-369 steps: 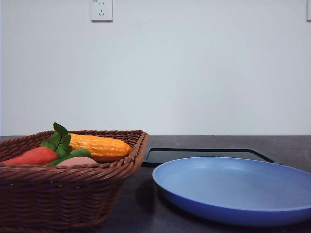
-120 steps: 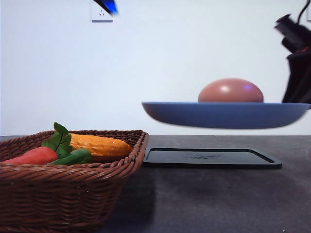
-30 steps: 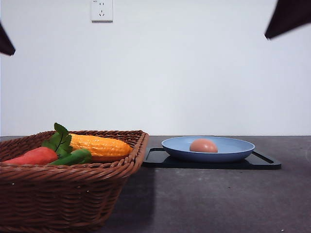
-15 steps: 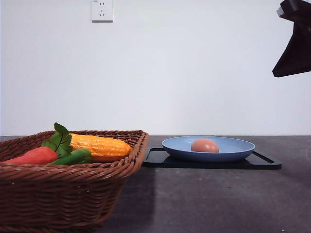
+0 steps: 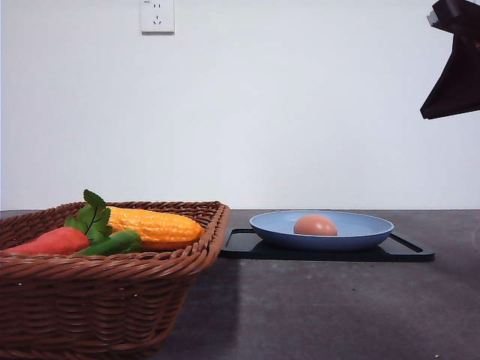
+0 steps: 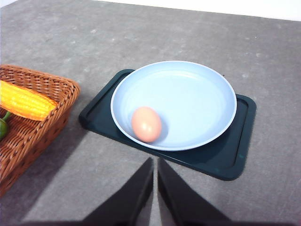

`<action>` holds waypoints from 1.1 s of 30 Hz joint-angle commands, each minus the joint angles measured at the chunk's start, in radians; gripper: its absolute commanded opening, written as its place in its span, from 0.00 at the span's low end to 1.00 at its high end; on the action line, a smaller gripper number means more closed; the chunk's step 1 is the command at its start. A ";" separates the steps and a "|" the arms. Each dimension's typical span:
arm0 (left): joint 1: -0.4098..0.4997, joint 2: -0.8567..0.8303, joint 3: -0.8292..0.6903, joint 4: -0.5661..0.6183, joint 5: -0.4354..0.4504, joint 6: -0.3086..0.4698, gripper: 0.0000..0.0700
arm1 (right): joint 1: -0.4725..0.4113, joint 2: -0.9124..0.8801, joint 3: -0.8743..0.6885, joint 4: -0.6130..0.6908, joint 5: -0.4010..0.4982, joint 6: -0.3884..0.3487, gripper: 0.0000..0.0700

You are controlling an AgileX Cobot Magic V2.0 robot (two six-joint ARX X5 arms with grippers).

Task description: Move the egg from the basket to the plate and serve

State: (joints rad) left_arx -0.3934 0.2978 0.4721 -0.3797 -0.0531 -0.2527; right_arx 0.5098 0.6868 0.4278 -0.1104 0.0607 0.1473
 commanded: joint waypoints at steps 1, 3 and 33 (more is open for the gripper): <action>0.033 -0.059 0.000 -0.013 -0.005 0.137 0.00 | 0.007 0.004 0.012 0.010 0.004 0.014 0.00; 0.094 -0.133 -0.026 -0.021 -0.007 0.174 0.00 | 0.007 0.004 0.012 0.010 0.004 0.014 0.00; 0.361 -0.295 -0.454 0.167 -0.044 0.182 0.00 | 0.005 0.004 0.012 0.013 0.009 0.013 0.00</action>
State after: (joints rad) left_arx -0.0330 0.0051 0.0400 -0.2009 -0.0986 -0.0774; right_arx 0.5098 0.6868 0.4278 -0.1062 0.0652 0.1474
